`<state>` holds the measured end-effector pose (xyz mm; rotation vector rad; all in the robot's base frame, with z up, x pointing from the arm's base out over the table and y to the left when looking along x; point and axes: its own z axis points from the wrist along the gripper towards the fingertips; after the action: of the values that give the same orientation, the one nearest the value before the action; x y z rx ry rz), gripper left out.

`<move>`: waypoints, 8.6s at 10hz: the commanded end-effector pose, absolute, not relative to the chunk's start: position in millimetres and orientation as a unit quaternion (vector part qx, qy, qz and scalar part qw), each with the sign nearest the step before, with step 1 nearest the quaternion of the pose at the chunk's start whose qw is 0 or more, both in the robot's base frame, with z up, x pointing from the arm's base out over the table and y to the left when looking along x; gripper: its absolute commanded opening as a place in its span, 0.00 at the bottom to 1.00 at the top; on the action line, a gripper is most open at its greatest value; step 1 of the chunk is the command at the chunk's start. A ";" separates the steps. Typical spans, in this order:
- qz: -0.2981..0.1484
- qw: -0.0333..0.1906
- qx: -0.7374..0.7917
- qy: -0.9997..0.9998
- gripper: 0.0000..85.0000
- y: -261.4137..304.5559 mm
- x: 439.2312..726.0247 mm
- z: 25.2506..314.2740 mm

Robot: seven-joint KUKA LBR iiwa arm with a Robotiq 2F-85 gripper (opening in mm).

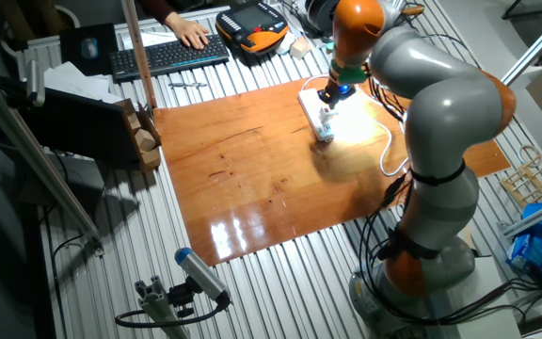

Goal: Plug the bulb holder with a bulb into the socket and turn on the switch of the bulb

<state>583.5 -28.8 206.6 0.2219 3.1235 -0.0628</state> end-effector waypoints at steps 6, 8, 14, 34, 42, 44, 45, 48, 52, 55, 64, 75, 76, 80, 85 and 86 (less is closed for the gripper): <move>-0.019 0.008 0.072 0.997 0.00 -32.0 587.3 211.6; -0.018 0.006 0.076 0.997 0.00 -32.0 587.7 211.2; -0.026 -0.005 0.077 0.997 0.00 -32.0 587.7 211.2; -0.004 0.009 0.031 0.999 0.00 -15.0 525.9 245.7; -0.002 0.011 0.030 0.999 0.00 -14.8 527.0 240.7; 0.001 0.009 0.029 1.000 0.00 -14.0 525.9 240.3; 0.003 0.009 0.031 0.999 0.00 -13.8 526.2 240.3; 0.003 0.011 0.033 0.999 0.00 -14.3 526.4 239.5; 0.006 0.008 0.034 0.999 0.00 -12.9 527.1 236.4; -0.002 0.012 0.033 0.999 0.00 -12.7 526.4 236.3; 0.014 -0.003 0.030 0.999 0.00 -11.6 525.6 237.4; 0.006 -0.006 0.029 1.000 0.00 -15.2 524.0 235.7; 0.008 -0.005 0.027 1.000 0.00 -16.2 523.6 235.3; 0.007 -0.007 0.032 0.999 0.00 -15.8 522.2 237.4; 0.009 -0.009 0.047 0.999 0.00 -15.2 522.1 237.8; 0.009 -0.009 0.046 0.999 0.00 -15.2 522.2 237.5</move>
<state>522.2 -15.1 237.5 0.1467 3.1568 0.0277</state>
